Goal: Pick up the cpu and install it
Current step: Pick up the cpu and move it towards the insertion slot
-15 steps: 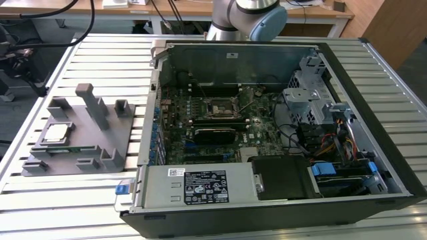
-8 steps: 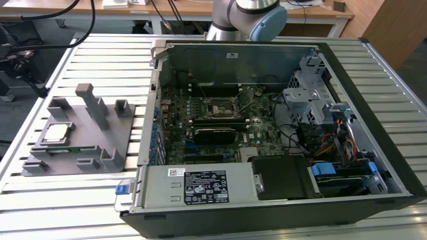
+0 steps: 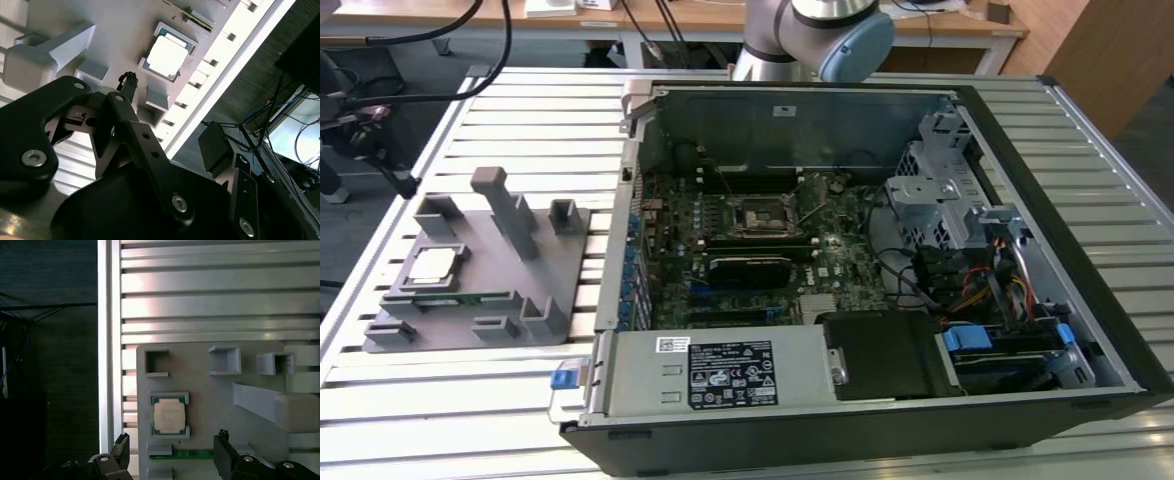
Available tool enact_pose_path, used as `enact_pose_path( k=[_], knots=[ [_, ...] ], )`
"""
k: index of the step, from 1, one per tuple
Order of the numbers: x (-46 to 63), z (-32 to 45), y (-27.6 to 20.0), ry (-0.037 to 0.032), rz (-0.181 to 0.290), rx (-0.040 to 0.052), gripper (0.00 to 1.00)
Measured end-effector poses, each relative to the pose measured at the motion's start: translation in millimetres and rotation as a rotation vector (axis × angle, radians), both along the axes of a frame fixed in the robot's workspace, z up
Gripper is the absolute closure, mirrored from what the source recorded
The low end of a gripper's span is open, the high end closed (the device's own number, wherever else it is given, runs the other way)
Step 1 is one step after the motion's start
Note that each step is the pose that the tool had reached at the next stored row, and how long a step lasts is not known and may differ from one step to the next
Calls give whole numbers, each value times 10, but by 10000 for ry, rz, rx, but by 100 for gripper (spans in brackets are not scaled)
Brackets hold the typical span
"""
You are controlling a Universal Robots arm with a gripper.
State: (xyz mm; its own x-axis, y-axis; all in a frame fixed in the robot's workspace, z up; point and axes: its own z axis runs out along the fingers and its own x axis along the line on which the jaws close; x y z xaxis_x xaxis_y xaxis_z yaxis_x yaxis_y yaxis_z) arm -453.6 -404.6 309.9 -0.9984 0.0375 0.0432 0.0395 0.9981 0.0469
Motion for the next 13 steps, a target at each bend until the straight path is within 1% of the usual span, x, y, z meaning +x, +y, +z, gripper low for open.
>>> enact_pose_path(
  k=[5,10,13],
  knots=[
    [-1,-31,0,0,1,0,24],
    [-2,-98,0,-1,0,-1,24],
    [-1,-120,0,2,0,-2,24]
  ],
)
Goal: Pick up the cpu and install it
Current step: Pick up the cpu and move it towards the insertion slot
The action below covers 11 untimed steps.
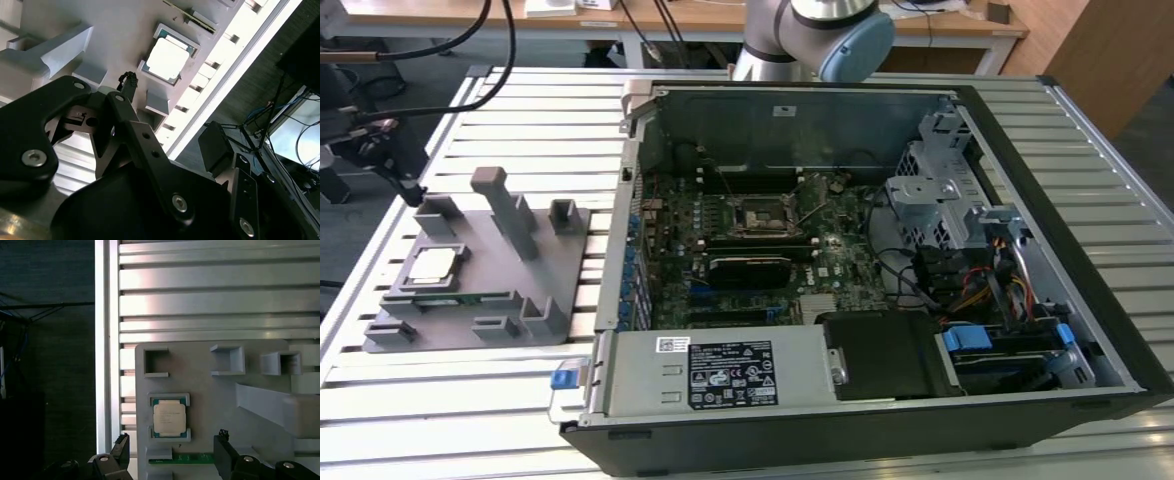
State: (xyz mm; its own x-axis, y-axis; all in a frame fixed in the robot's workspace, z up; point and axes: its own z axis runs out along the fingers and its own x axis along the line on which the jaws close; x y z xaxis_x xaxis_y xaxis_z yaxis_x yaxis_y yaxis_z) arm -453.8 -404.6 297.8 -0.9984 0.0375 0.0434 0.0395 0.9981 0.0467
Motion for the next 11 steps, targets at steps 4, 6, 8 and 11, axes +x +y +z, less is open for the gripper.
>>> enact_pose_path(
  k=[4,6,8,11],
  knots=[
    [-1,-20,0,8,-1,2,24],
    [0,-32,-2,12,0,2,24],
    [0,-52,-4,25,0,2,24],
    [0,-103,-16,60,14,0,17]
  ],
)
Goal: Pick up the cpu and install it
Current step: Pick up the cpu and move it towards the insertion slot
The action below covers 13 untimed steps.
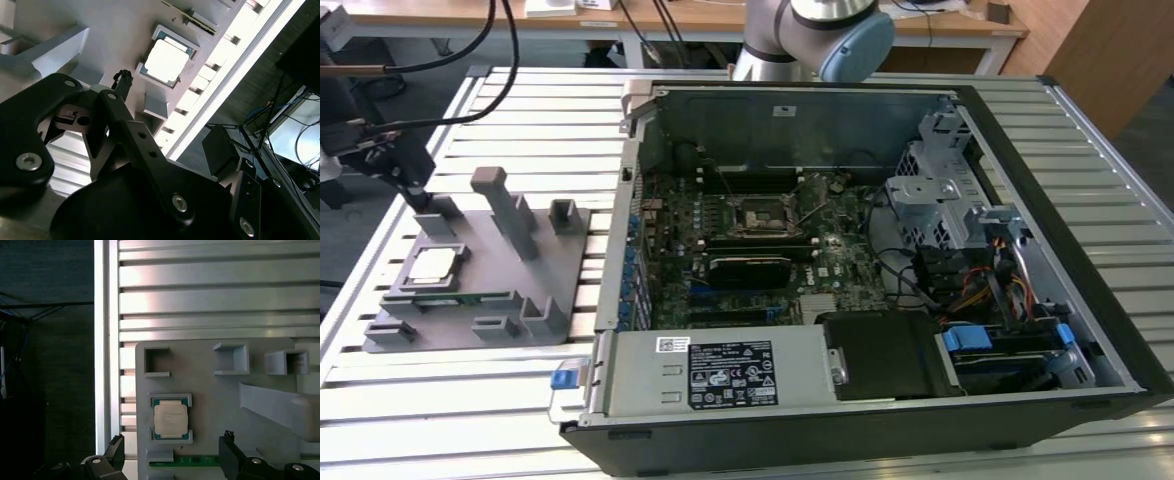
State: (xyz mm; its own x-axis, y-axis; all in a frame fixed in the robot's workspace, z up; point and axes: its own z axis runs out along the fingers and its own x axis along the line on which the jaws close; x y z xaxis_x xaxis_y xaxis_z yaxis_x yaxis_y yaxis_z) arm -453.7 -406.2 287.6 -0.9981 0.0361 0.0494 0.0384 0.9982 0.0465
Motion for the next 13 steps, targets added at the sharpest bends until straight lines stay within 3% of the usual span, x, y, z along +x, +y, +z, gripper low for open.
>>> enact_pose_path(
  k=[8,13],
  knots=[
    [-1,-115,-35,12,48,2,17],
    [-1,-147,-35,13,49,1,17]
  ],
)
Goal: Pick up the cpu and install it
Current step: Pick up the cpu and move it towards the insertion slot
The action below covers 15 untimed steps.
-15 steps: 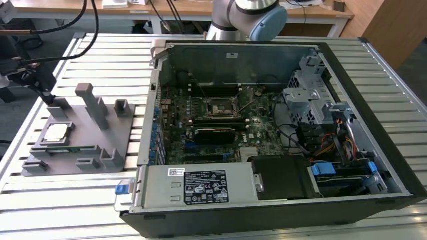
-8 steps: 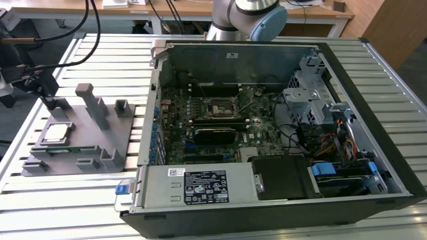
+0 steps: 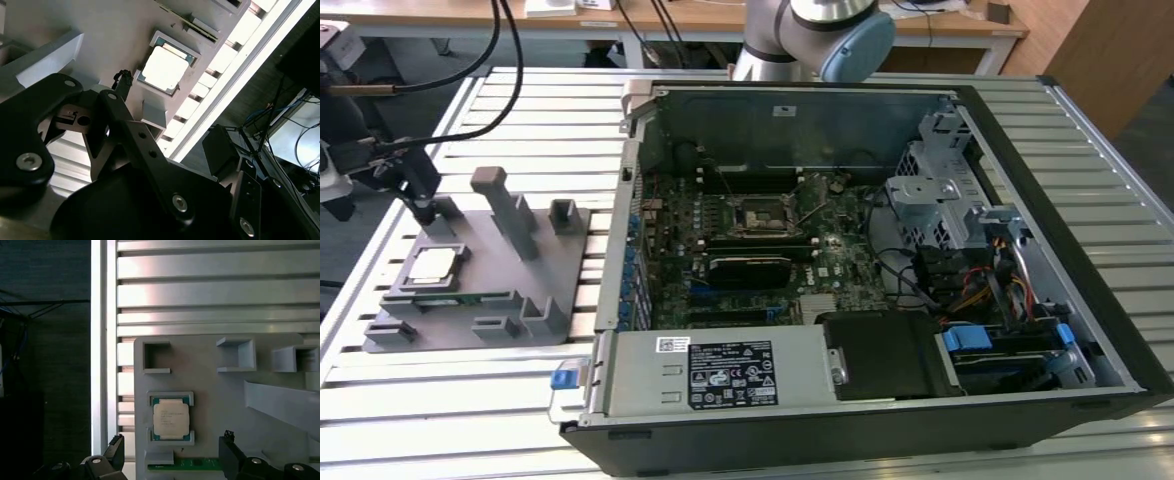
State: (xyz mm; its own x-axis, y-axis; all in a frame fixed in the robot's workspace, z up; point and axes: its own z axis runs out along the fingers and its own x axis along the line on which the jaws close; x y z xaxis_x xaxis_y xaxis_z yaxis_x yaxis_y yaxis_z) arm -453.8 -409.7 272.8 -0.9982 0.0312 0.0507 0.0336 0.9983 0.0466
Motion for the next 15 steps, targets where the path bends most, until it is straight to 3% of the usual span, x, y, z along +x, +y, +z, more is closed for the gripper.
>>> enact_pose_path(
  k=[6,11,15],
  knots=[
    [-1,-95,-2,11,131,0,17],
    [-2,-179,-33,69,412,0,17],
    [-2,-251,-36,65,432,0,17]
  ],
)
